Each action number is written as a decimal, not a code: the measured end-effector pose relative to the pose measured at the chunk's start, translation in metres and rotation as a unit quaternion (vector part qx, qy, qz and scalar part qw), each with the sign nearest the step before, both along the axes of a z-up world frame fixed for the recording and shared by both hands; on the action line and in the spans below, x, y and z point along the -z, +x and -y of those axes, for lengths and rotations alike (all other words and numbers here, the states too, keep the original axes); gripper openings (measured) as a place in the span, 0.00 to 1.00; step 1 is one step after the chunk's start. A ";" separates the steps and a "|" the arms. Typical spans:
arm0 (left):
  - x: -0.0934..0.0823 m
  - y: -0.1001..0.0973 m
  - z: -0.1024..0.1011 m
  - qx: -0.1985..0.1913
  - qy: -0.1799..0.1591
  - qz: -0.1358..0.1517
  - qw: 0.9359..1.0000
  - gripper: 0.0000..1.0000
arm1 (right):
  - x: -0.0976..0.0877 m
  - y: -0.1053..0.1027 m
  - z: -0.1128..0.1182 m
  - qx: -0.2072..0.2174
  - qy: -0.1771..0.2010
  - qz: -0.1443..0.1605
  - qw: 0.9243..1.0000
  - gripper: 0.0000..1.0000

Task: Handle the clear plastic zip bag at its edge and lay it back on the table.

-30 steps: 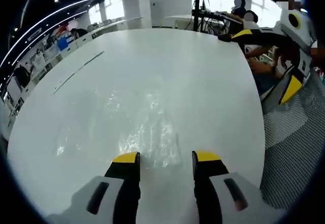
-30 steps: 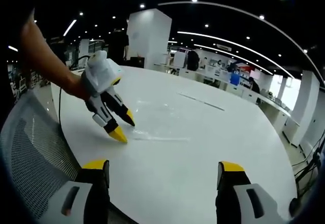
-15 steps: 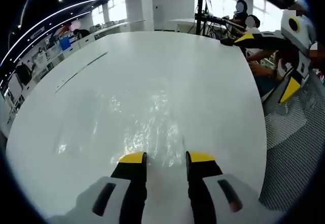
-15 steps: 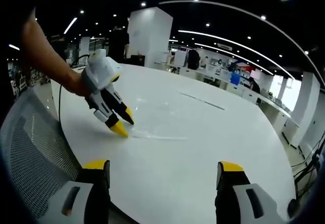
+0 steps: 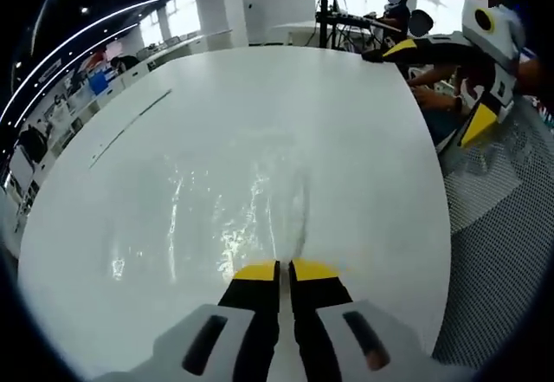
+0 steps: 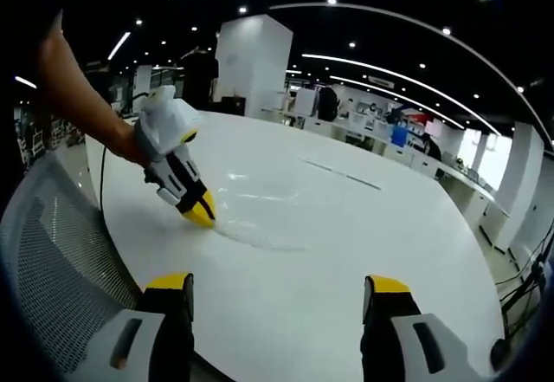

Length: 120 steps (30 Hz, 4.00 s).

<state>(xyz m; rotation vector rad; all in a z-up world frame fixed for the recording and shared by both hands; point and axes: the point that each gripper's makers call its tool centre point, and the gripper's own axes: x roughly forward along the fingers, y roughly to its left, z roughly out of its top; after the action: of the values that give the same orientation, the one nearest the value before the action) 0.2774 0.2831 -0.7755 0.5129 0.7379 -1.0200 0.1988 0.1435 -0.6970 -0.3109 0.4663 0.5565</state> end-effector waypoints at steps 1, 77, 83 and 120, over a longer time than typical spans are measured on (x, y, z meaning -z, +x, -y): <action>-0.002 -0.005 0.000 0.001 0.001 -0.002 1.000 0.00 | 0.000 0.000 -0.001 -0.003 -0.003 0.001 1.000 0.79; -0.083 -0.104 -0.025 0.227 0.018 0.010 0.974 0.00 | 0.000 -0.021 -0.102 -0.273 -0.131 0.009 0.953 0.01; -0.076 -0.104 -0.030 0.235 0.043 0.023 0.971 0.04 | 0.003 -0.024 -0.107 -0.297 -0.152 0.015 0.943 0.00; -0.075 -0.090 -0.033 0.260 0.088 0.079 0.958 0.00 | -0.005 -0.022 -0.118 -0.300 -0.141 0.019 0.943 0.08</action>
<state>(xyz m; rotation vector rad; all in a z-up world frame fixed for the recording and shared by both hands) 0.1876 0.3164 -0.7007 0.9664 0.5623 -1.3870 0.1767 0.2617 -0.6925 -0.7502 0.4111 1.0793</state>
